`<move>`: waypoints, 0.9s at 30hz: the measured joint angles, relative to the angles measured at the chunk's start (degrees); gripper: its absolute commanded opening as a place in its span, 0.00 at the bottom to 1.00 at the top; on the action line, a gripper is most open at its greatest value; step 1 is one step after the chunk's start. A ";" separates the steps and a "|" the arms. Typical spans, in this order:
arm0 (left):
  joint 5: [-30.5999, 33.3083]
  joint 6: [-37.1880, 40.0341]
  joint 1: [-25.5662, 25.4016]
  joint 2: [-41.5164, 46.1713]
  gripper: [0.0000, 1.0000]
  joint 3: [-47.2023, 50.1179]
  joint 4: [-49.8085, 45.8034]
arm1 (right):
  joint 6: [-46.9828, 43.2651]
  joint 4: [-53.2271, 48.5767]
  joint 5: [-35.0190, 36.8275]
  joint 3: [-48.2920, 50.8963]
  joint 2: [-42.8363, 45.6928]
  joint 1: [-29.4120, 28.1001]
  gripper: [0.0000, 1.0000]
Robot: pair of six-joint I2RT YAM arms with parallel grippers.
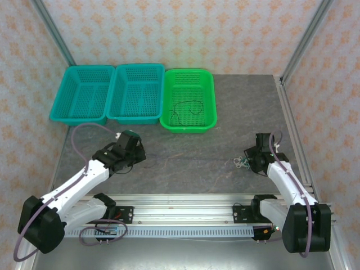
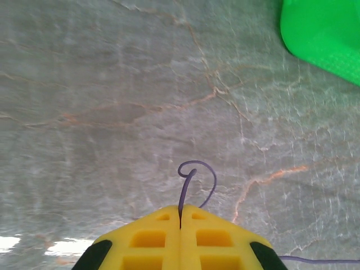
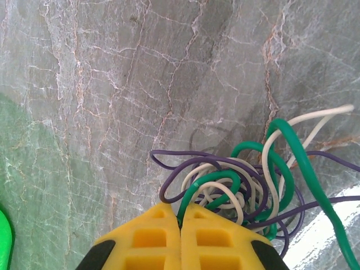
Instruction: Untangle the cables
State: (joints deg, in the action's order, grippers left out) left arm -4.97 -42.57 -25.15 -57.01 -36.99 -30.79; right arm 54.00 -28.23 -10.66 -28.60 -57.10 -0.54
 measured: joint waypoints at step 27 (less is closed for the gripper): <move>-23.02 7.78 10.71 11.10 0.00 -21.16 1.79 | -14.38 12.15 -18.29 -4.15 -10.27 -10.91 0.09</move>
State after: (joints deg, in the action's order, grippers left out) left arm -27.99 -34.79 -14.44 -45.91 -58.15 -28.99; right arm 39.62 -16.08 -28.95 -32.75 -67.37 -11.44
